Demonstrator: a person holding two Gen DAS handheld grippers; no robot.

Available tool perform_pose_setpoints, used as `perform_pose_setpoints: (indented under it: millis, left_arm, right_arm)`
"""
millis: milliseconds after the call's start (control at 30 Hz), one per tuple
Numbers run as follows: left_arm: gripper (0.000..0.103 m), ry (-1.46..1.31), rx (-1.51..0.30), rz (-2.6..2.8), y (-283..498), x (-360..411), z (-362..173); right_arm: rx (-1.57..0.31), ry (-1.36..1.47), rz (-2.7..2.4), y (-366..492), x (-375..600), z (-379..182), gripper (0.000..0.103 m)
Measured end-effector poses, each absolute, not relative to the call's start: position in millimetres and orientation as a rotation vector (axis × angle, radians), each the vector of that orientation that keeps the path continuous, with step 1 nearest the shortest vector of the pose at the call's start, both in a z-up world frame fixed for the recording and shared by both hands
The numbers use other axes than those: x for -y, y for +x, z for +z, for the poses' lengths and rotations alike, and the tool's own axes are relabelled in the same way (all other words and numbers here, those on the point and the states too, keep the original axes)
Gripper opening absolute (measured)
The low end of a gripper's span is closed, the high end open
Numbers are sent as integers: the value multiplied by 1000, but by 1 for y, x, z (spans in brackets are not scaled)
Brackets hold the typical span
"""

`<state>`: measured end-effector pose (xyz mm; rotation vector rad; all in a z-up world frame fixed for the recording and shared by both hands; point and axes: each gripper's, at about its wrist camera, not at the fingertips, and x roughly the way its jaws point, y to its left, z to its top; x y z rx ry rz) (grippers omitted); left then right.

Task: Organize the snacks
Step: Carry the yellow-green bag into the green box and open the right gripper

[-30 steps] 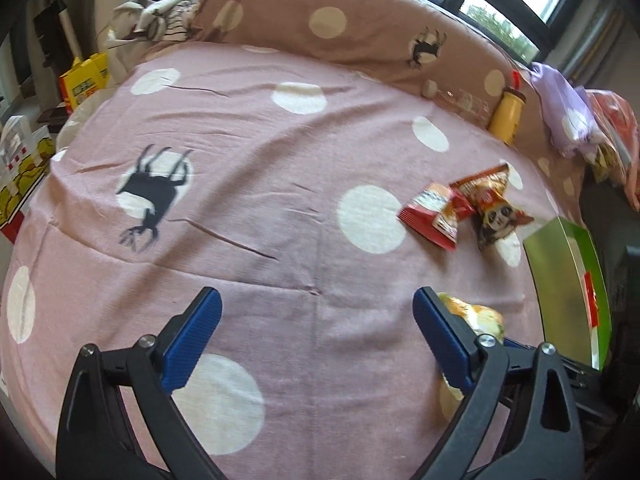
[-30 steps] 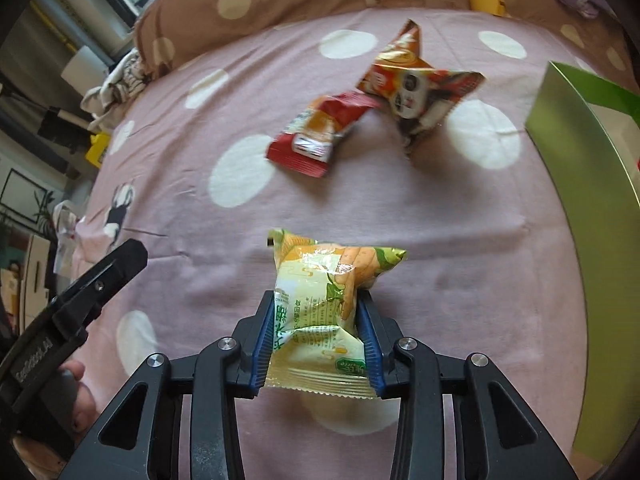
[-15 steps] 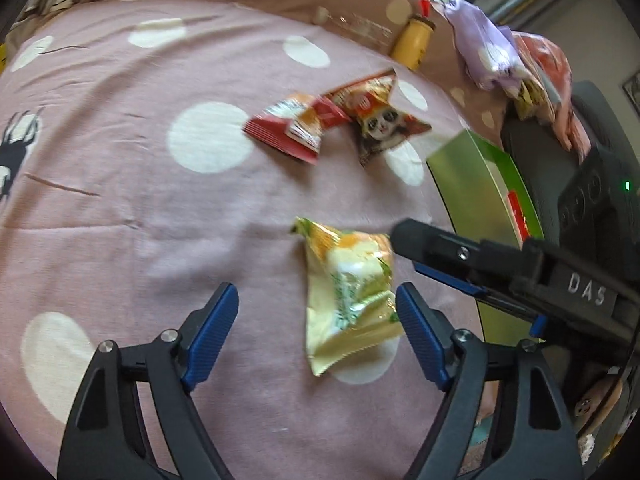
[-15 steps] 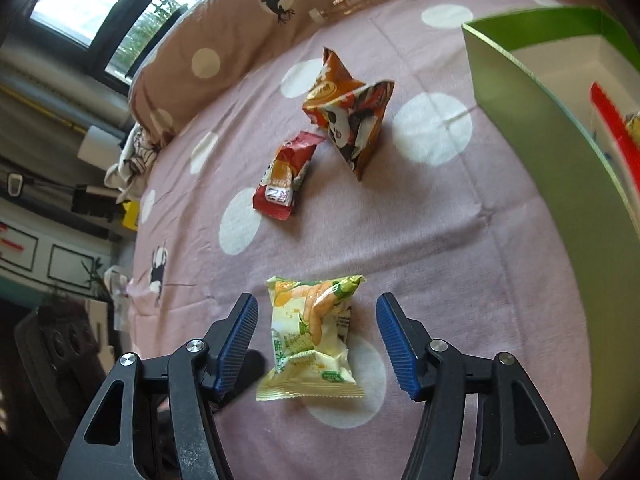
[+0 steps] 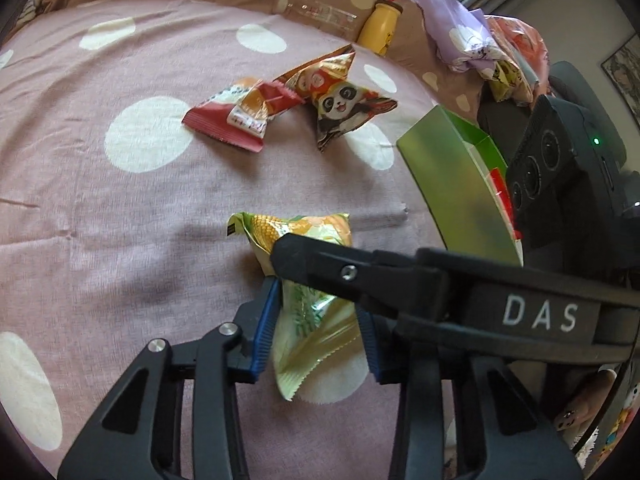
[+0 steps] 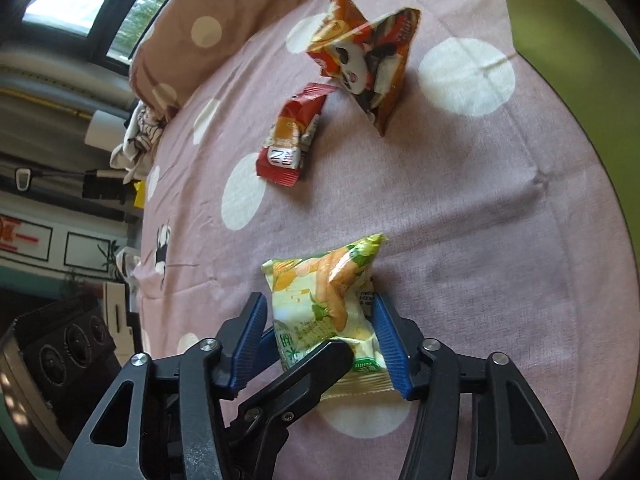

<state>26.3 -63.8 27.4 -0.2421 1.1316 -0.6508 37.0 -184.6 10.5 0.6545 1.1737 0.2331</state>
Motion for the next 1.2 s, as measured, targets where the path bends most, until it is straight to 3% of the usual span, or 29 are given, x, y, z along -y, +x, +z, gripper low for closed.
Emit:
perform_pose_setpoints:
  millis: [367, 767, 1200]
  left_arm:
    - [32, -139, -916, -644, 5, 71, 74]
    - [31, 18, -732, -712, 4, 155, 130]
    - [31, 64, -694, -941, -5, 247, 139]
  right_arm:
    - [-1018, 579, 283, 25, 179, 53, 55]
    - [-732, 679, 205, -1, 255, 108, 55]
    - [-489, 786, -8, -50, 349, 124, 56]
